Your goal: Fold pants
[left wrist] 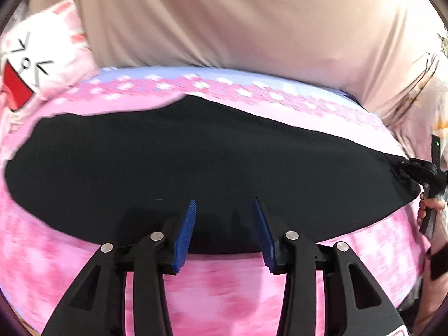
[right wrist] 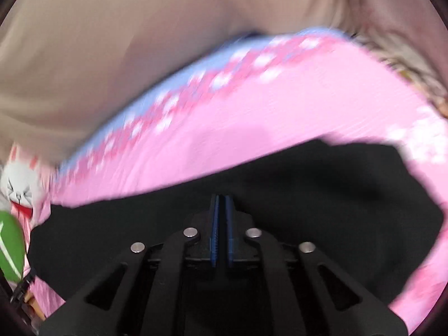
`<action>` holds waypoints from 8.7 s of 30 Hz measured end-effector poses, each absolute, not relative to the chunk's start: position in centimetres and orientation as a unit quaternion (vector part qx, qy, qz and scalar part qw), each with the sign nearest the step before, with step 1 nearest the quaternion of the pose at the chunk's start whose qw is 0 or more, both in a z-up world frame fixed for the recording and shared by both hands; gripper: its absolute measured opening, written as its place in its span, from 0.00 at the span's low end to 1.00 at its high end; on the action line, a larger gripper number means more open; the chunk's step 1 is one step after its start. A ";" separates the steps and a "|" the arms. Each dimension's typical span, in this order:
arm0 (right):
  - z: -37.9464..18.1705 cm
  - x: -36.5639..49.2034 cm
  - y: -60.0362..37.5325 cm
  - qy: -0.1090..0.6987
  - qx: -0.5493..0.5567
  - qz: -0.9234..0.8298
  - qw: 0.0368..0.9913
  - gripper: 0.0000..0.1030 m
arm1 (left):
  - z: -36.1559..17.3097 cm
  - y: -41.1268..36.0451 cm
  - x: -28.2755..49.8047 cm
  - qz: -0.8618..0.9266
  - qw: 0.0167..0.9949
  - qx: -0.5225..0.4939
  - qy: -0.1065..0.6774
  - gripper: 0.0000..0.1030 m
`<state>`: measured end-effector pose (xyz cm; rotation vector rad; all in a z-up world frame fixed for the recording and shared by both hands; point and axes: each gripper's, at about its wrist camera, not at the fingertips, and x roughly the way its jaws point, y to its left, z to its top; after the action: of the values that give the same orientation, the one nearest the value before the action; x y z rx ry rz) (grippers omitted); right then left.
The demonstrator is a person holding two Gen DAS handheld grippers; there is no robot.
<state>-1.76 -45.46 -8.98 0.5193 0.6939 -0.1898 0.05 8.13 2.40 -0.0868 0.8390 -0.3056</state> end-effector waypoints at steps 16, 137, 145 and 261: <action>-7.7 -9.5 -50.7 0.286 0.271 -0.103 0.914 0.20 | -0.3 1.9 1.2 -0.170 0.891 -0.048 0.417 0.55; -7.0 -10.8 -38.6 0.299 0.336 0.034 0.892 0.23 | -3.7 -7.5 7.0 -0.332 0.749 -0.244 0.519 0.06; -1.9 -10.4 -31.4 0.288 0.174 -0.020 0.941 0.34 | -3.0 -1.7 6.3 -0.338 0.759 -0.241 0.501 0.05; -7.8 -8.6 -29.6 0.343 0.268 0.054 0.899 0.59 | -0.8 7.5 5.4 -0.258 0.809 -0.255 0.464 0.25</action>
<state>-8.62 -29.57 -7.79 0.5551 0.7092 0.1115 5.40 7.55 -0.81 -0.5443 0.9911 -0.5516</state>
